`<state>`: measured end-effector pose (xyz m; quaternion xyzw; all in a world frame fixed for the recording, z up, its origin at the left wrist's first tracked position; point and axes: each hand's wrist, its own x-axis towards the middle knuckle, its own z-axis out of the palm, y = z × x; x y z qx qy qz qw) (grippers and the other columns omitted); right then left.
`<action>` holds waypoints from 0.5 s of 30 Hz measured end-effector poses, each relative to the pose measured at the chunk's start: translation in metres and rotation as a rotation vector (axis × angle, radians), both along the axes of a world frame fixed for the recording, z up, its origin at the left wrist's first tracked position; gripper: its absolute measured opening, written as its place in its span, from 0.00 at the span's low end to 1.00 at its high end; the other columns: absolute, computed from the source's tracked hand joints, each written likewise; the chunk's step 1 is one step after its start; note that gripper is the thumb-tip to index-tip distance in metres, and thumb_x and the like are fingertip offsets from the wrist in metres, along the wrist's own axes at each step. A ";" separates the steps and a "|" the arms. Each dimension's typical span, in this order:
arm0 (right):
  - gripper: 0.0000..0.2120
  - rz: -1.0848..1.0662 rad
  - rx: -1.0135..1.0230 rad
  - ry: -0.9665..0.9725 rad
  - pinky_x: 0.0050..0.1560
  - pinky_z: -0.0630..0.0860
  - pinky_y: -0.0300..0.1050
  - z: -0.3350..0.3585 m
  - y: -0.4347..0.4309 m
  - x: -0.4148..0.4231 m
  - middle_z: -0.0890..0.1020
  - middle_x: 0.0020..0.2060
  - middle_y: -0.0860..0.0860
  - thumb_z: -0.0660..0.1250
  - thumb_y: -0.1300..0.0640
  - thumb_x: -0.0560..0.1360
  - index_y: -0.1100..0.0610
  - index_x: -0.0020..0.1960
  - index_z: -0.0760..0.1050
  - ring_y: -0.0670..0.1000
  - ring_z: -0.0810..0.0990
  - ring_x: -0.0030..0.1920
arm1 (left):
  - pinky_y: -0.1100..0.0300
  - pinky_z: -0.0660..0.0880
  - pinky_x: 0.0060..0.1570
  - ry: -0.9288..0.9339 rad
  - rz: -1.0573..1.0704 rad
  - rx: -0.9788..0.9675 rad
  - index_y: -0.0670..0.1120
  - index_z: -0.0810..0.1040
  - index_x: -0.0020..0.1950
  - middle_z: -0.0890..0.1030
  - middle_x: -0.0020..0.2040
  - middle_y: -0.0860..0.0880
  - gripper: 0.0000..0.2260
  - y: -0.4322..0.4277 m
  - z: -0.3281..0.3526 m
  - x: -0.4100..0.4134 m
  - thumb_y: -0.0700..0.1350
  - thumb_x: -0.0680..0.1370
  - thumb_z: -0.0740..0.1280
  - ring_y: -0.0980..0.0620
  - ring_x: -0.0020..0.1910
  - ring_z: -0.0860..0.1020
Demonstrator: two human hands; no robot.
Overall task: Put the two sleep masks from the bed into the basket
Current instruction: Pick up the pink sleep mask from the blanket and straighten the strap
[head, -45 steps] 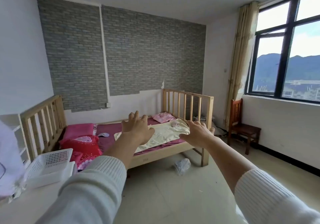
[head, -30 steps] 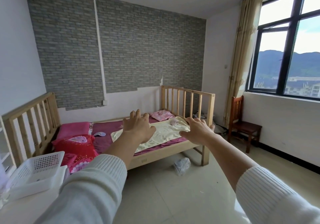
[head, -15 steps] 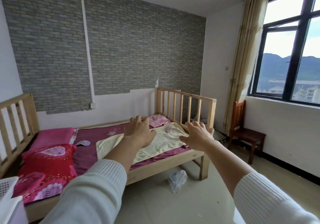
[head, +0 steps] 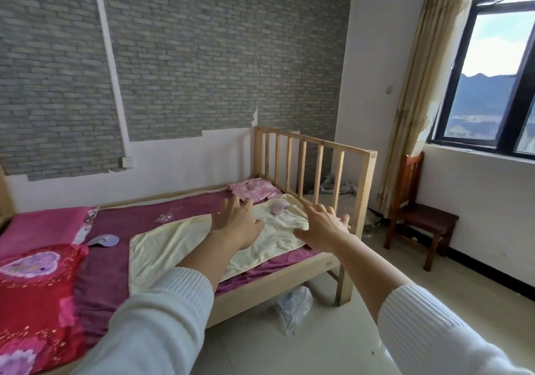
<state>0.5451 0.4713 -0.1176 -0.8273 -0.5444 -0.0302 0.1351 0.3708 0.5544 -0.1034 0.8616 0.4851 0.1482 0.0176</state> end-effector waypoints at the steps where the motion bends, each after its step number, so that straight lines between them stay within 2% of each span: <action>1: 0.33 -0.012 -0.003 0.004 0.67 0.56 0.69 -0.003 0.024 0.012 0.66 0.71 0.54 0.63 0.39 0.73 0.49 0.74 0.58 0.59 0.61 0.71 | 0.43 0.65 0.65 0.008 -0.011 -0.008 0.49 0.61 0.73 0.63 0.73 0.44 0.27 0.026 -0.006 0.011 0.57 0.75 0.59 0.41 0.70 0.61; 6: 0.34 -0.031 -0.026 0.007 0.68 0.57 0.69 -0.006 0.113 0.055 0.67 0.71 0.54 0.62 0.39 0.73 0.48 0.75 0.55 0.59 0.62 0.71 | 0.44 0.68 0.59 0.038 -0.052 -0.005 0.48 0.63 0.71 0.66 0.70 0.44 0.26 0.119 -0.010 0.059 0.56 0.75 0.58 0.40 0.67 0.64; 8: 0.34 -0.069 -0.028 0.036 0.68 0.58 0.68 -0.017 0.200 0.105 0.67 0.71 0.54 0.62 0.39 0.73 0.49 0.75 0.56 0.58 0.62 0.71 | 0.43 0.68 0.60 0.007 -0.049 -0.039 0.48 0.63 0.70 0.66 0.70 0.43 0.26 0.206 -0.020 0.116 0.56 0.75 0.58 0.40 0.67 0.64; 11: 0.33 -0.067 -0.029 0.007 0.67 0.58 0.68 -0.021 0.217 0.121 0.68 0.70 0.53 0.61 0.39 0.73 0.50 0.73 0.58 0.57 0.63 0.70 | 0.42 0.66 0.61 -0.006 -0.085 -0.015 0.48 0.62 0.71 0.65 0.71 0.43 0.26 0.225 -0.024 0.134 0.56 0.75 0.58 0.40 0.67 0.63; 15: 0.31 -0.108 -0.069 0.020 0.65 0.60 0.66 -0.054 0.296 0.182 0.70 0.68 0.54 0.61 0.38 0.73 0.52 0.71 0.62 0.57 0.65 0.68 | 0.43 0.66 0.60 0.011 -0.093 -0.053 0.49 0.61 0.71 0.65 0.70 0.44 0.26 0.310 -0.059 0.202 0.55 0.75 0.58 0.41 0.68 0.63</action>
